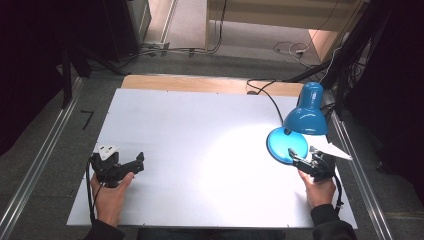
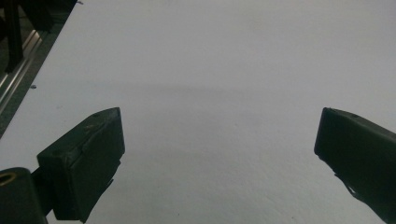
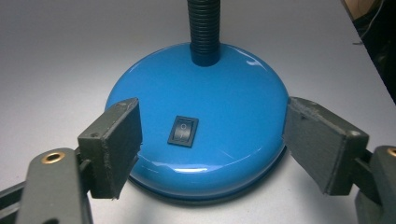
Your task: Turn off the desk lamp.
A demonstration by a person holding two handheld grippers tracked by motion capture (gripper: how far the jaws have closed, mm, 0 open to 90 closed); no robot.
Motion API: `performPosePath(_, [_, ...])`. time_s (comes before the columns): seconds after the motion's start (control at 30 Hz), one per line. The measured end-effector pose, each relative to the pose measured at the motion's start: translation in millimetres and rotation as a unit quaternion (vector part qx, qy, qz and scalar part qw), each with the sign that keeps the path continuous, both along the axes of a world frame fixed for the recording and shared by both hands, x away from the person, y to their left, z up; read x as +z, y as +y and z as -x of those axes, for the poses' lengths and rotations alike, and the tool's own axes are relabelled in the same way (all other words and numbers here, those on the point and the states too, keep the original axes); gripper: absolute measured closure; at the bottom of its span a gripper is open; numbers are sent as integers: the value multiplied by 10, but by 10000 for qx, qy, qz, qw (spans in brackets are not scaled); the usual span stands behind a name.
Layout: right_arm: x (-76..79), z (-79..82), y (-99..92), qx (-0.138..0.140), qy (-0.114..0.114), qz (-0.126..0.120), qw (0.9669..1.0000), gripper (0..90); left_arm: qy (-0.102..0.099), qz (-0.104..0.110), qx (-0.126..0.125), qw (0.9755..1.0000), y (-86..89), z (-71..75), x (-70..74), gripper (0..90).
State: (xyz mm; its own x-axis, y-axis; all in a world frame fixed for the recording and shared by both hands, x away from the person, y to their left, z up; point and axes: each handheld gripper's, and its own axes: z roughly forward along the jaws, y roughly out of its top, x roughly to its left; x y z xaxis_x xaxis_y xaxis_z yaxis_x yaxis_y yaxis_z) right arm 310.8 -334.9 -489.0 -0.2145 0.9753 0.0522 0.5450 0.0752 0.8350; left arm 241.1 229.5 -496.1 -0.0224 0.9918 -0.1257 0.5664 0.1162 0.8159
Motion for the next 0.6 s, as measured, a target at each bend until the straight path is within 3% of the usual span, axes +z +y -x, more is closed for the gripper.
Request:
performPosePath(0.17, [-6,-18,16,-35,-15,4,10000,278,2,-6,-1,10000,3,3,2,23])
performPosePath(0.3, [-15,-33,45,34,-64,36,10000,473,3,20,2,10000,4,-1,-2,23])
performPosePath(0.33, [-15,-33,45,34,-64,36,10000,473,3,20,2,10000,4,-1,-2,23])
performPosePath(0.37, [-20,-43,45,76,-64,16,9999,571,10,20,-1,10000,4,-1,-2,23])
performPosePath(0.43, [-24,-48,44,103,-53,-4,9999,621,11,17,1,10000,2,0,-1,23])
performPosePath(0.47, [-35,-59,48,149,-26,4,9999,711,11,15,0,10000,1,0,-1,23])
performPosePath(0.57, [-47,-63,70,188,-33,51,9998,829,8,19,-1,10000,2,0,-1,23])
performPosePath(0.6, [-47,-63,70,188,-33,51,9998,829,10,23,-4,10000,3,0,-2,23])
